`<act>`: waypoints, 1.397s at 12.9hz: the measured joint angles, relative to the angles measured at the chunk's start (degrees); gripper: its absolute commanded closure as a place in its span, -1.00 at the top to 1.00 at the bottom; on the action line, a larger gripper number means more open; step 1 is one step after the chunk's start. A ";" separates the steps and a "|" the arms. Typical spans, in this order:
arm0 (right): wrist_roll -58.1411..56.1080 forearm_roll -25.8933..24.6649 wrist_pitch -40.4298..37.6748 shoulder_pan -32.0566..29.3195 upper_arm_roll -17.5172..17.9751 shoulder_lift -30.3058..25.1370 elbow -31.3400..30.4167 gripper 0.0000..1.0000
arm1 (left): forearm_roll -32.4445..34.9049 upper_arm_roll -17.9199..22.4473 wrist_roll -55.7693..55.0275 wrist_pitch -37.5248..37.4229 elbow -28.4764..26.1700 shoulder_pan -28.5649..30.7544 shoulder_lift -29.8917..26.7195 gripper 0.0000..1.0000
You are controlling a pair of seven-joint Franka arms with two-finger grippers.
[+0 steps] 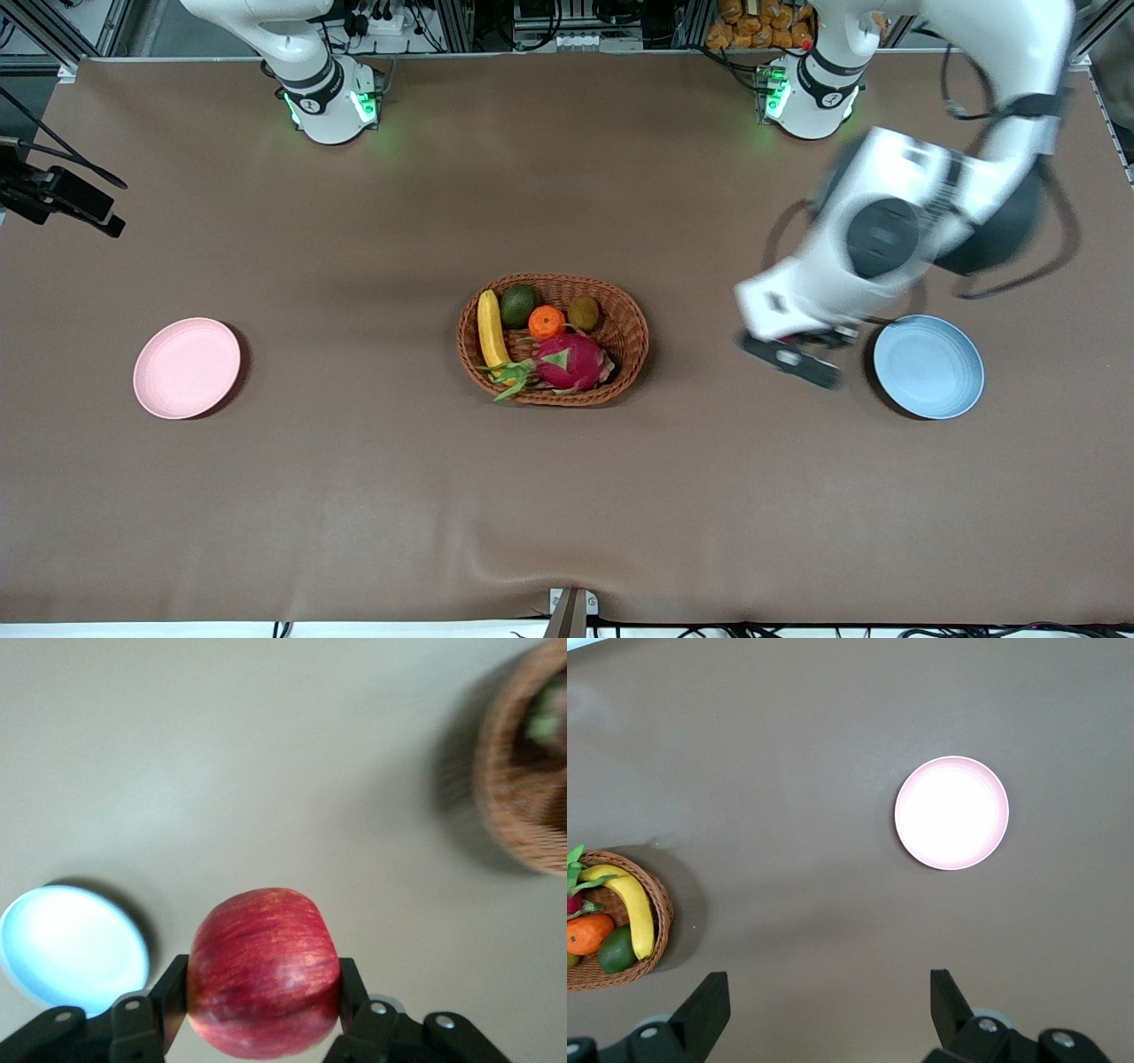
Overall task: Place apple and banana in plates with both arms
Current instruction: 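Carry the apple with the left gripper to the light blue plate, then release the apple on the plate while the right gripper reaches the banana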
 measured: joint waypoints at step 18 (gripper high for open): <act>5.48 3.22 -0.54 10.73 0.82 6.36 -0.89 1.00 | -7.30 0.10 23.83 13.05 -8.73 32.24 12.30 -1.00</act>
